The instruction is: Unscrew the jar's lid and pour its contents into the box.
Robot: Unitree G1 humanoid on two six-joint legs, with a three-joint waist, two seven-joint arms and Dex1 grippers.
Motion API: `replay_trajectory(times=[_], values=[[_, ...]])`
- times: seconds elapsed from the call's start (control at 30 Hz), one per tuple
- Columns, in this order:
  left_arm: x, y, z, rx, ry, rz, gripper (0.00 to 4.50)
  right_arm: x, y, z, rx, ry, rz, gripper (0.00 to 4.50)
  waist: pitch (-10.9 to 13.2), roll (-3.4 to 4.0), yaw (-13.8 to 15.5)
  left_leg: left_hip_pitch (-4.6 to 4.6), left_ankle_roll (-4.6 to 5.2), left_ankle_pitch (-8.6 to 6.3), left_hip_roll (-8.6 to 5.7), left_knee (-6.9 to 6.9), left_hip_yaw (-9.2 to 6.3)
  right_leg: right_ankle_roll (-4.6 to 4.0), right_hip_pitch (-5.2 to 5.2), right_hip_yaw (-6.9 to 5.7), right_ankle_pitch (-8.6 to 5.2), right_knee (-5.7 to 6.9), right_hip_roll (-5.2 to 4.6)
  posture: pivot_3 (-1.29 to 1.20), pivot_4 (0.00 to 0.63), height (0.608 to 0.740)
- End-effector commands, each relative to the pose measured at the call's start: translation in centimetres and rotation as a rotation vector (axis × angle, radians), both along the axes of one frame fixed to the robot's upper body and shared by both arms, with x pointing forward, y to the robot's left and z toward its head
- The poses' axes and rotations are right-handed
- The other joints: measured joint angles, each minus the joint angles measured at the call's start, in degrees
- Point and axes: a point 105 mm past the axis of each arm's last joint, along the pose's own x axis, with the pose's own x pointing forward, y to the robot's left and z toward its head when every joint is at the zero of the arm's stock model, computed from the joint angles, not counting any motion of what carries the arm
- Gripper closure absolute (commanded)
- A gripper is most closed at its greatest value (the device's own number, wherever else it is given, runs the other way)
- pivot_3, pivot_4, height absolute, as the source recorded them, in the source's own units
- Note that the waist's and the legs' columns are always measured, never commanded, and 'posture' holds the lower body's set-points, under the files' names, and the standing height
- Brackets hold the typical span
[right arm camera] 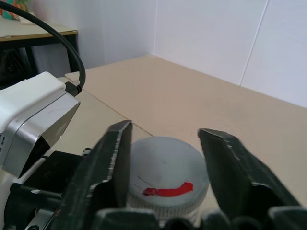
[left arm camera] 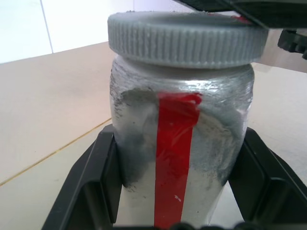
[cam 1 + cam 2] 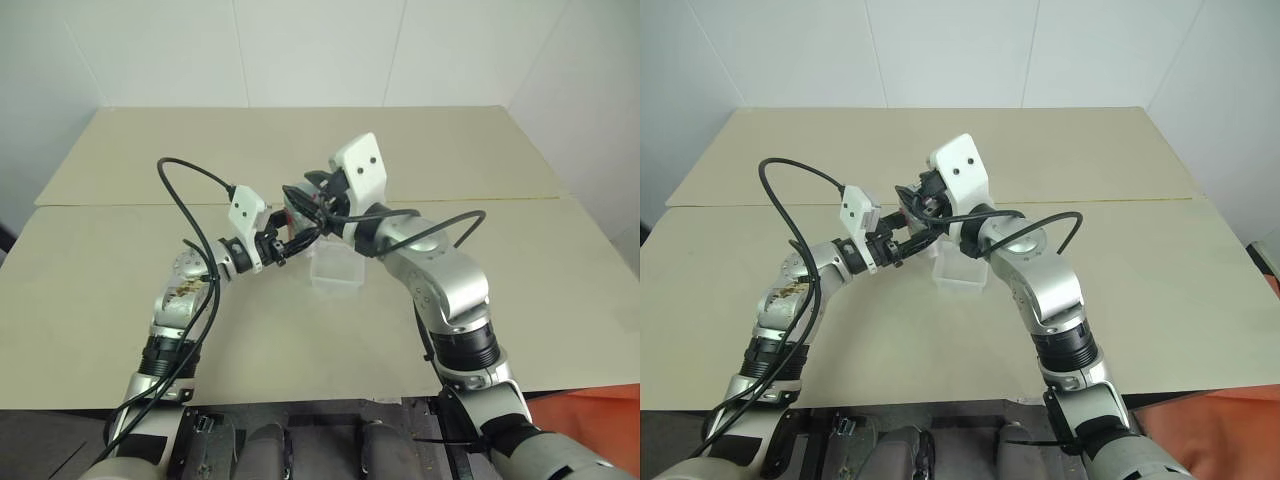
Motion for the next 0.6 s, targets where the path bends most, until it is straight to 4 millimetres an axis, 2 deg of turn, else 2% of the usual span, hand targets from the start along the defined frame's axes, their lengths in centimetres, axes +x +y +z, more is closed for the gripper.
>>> replay_trajectory(times=[0.03,0.37,0.6], values=[[-0.66,-0.47,1.93,-0.013,-0.081,-0.031,1.84,-0.59,0.24,1.42,0.000,-0.058,0.012,0.92,0.00,0.00,-0.01,0.00,0.00,0.00,0.00,0.00,0.00,0.00,0.00,0.00,0.00,0.00,0.00,0.00,0.150,0.740],[-0.79,-0.45,1.98,-0.010,-0.083,-0.037,1.84,-0.21,0.54,0.80,-0.015,-0.032,0.011,0.92,0.00,0.00,-0.01,0.00,0.00,0.00,0.00,0.00,0.00,0.00,0.00,0.00,0.00,0.00,0.00,0.00,0.150,0.740],[-0.80,-0.50,1.96,-0.010,-0.085,-0.040,1.84,-0.04,0.58,1.15,-0.003,-0.035,0.009,0.92,0.00,0.00,-0.02,0.00,0.00,0.00,0.00,-0.01,0.00,0.00,0.00,0.00,0.00,-0.01,0.00,0.00,0.150,0.740]])
